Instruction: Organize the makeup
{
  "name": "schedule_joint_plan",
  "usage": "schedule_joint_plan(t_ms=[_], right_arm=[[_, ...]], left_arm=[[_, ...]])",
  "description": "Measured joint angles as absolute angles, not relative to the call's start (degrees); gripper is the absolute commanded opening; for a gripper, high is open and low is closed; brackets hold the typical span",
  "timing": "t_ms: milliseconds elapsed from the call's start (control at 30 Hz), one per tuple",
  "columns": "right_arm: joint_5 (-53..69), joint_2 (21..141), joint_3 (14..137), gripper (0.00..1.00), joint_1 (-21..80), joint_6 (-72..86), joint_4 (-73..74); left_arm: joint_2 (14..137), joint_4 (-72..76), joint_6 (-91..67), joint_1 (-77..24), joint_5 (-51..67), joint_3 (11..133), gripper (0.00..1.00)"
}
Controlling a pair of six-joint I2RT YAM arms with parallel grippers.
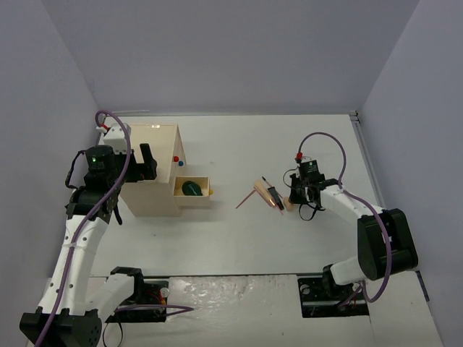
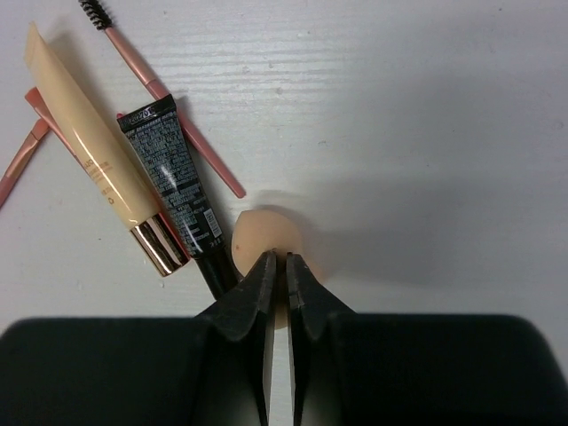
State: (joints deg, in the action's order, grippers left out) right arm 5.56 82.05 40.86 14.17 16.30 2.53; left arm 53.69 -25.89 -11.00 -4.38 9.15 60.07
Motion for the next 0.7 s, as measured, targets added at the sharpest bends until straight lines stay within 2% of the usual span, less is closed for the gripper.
schedule_joint_plan(t_ms=[167,367,533,700], right_arm=[[4.96,80.64,40.86,0.00,14.32,15.89,2.93],[3.54,72.10,43.73,0.00,17.59,13.59,5.07],[3.85,70.44,53.59,0.00,25.78,10.90,4.83],[6.35,73.59,63.80,0.00,36.01,8.01,2.11]], left_arm=[[53.69,-25.89,-11.00,-4.38,9.17,60.07,0.97],[53.69,-25.89,-11.00,-4.38,9.16,60.07,0.97],[53.69,-25.89,-11.00,-4.38,9.15,60.07,0.97],[53.69,-25.87,-11.00,-4.38,9.15,60.07,0.97]])
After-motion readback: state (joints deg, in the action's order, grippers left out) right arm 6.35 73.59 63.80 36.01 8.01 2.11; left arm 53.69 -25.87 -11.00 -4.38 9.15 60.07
